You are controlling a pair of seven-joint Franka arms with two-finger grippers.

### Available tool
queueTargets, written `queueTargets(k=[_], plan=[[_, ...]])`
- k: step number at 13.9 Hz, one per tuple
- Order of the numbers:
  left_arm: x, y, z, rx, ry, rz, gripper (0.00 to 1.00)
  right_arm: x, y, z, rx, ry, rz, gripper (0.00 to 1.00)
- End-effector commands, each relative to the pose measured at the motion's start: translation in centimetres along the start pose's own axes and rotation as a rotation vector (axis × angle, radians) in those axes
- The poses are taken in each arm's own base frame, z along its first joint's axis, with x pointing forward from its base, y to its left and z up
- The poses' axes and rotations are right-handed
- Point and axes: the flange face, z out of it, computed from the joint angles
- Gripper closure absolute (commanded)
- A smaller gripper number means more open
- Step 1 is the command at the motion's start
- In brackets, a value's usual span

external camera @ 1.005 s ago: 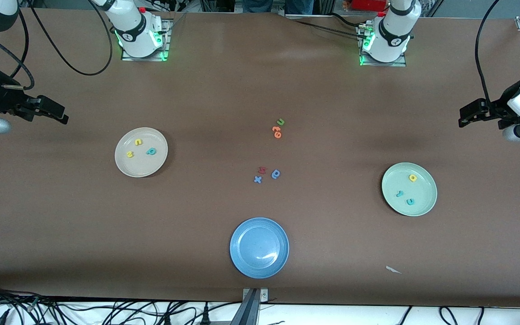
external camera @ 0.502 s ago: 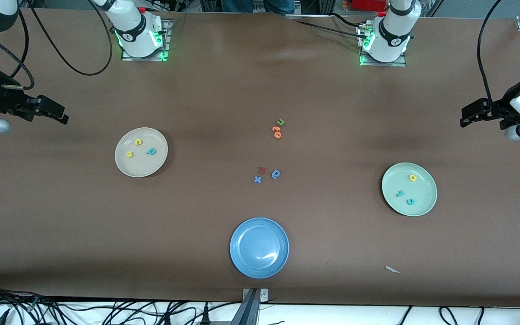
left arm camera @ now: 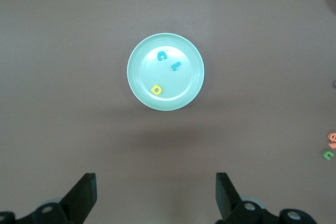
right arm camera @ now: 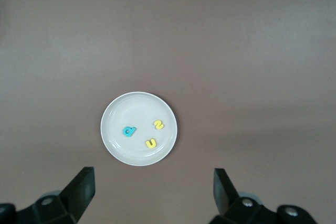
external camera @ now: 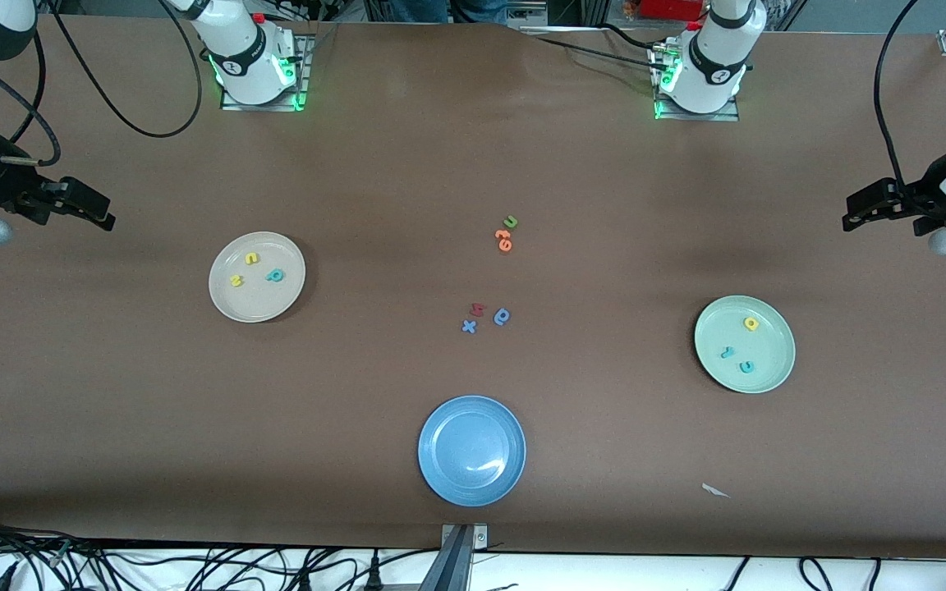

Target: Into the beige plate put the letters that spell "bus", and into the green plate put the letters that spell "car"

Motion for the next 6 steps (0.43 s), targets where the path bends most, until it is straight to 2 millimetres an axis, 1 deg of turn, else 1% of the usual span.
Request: queueTargets(k=[1,6], plan=[[0.06,-0.02,-0.54,-0.028,0.013,0.02,0.0,0.31,0.13,-0.16,-0.014,0.003,-0.015,0.0],[0.08,0.14,-0.53,-0.026,0.013,0.023,0.0,0.33,0.13,-0.06,-0.014,0.0,-0.032,0.0]])
